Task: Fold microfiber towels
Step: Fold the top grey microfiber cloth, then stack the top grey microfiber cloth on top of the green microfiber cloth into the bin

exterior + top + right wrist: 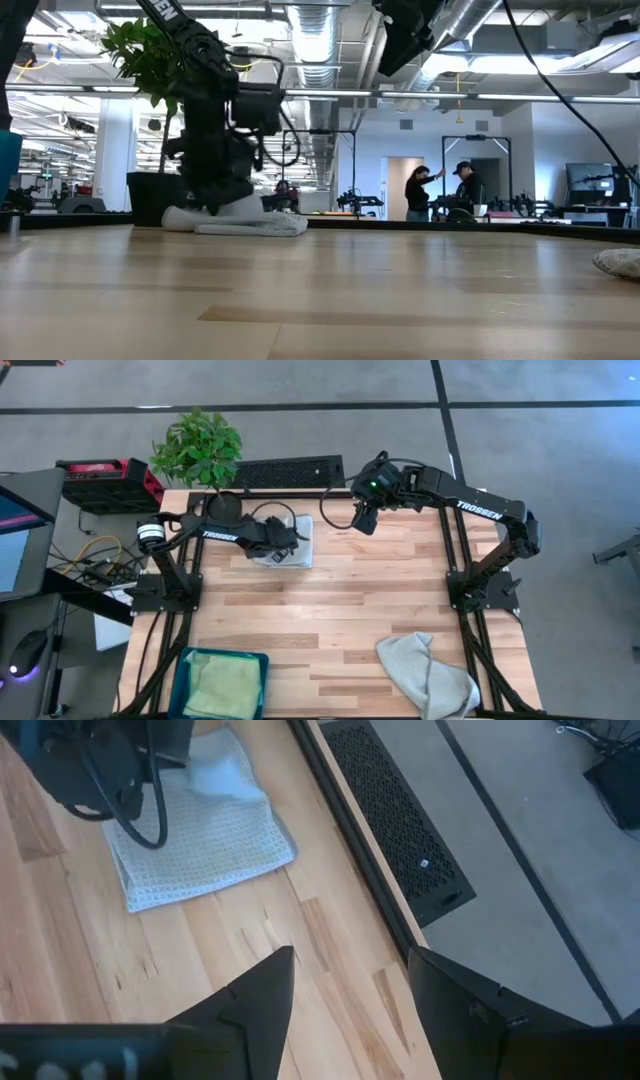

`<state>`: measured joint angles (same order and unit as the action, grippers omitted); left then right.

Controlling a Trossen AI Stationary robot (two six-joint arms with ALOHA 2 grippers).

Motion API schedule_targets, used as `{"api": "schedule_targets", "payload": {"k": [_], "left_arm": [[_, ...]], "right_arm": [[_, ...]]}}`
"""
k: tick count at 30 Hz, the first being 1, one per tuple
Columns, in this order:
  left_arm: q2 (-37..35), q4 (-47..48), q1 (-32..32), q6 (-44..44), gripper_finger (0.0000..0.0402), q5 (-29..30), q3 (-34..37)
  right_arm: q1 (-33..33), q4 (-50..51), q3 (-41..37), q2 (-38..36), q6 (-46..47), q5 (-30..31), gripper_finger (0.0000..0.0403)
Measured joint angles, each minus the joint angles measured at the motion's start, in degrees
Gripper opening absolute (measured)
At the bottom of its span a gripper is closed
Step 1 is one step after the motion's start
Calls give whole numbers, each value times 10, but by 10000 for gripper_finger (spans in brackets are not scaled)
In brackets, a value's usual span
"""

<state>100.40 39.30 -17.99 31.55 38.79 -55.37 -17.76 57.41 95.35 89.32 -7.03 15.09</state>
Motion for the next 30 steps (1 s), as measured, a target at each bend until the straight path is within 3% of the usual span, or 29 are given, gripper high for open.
{"api": "schedule_targets", "payload": {"k": [4,9,13,21,30], "left_arm": [[0,64,5,70,148,-9,0],[-5,74,31,46,148,-10,-3],[-23,75,66,-44,148,-29,-23],[-50,30,127,-339,148,-172,-24],[-46,-72,124,-414,148,-189,4]], "right_arm": [[0,0,0,0,0,0,221],[0,0,0,0,0,0,221],[0,-2,0,0,0,0,221],[0,-3,0,0,-6,0,221],[0,1,0,0,-10,0,221]]}}
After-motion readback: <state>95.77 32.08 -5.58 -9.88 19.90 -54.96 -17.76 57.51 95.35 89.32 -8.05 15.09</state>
